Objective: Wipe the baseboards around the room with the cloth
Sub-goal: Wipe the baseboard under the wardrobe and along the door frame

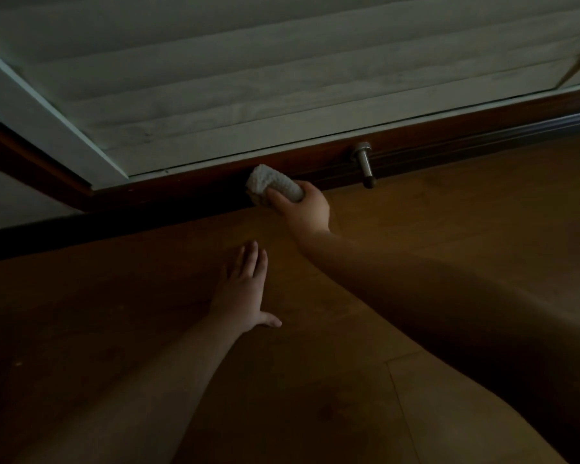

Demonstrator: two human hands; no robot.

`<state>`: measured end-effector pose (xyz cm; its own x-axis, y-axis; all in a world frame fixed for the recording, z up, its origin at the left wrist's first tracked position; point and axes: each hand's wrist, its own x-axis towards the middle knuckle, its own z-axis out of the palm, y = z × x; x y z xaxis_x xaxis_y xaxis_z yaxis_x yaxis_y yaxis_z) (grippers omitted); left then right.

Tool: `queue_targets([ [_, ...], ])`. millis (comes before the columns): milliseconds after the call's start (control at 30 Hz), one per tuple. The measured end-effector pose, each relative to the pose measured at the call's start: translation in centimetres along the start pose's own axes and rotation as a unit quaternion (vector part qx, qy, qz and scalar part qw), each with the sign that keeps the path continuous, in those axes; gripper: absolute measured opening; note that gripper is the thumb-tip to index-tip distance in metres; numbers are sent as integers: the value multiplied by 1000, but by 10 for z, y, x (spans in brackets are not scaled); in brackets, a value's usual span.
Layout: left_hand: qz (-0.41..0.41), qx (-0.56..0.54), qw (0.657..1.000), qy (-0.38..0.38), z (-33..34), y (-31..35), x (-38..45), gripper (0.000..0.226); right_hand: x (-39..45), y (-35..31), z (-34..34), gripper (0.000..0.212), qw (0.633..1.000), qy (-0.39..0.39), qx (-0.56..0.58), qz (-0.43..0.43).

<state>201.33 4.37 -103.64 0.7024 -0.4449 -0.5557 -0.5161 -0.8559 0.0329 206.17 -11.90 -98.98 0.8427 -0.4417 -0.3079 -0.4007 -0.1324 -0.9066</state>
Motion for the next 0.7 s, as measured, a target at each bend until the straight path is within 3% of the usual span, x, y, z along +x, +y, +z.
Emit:
queue_targets([
  [233,6,-6,1000,-1,1,-3,0,143,9,26,-44,50,981,81,156,76],
  [400,12,-10,1000,0,-1,-3,-2,141,15,36,-67,51,970,139,191,65],
  [567,9,-14,1000,-14,-3,-3,-3,139,14,48,-78,56,984,138,98,56],
  [700,16,1,1000,-15,-5,-4,-2,140,14,66,-100,58,989,119,-79,-47],
])
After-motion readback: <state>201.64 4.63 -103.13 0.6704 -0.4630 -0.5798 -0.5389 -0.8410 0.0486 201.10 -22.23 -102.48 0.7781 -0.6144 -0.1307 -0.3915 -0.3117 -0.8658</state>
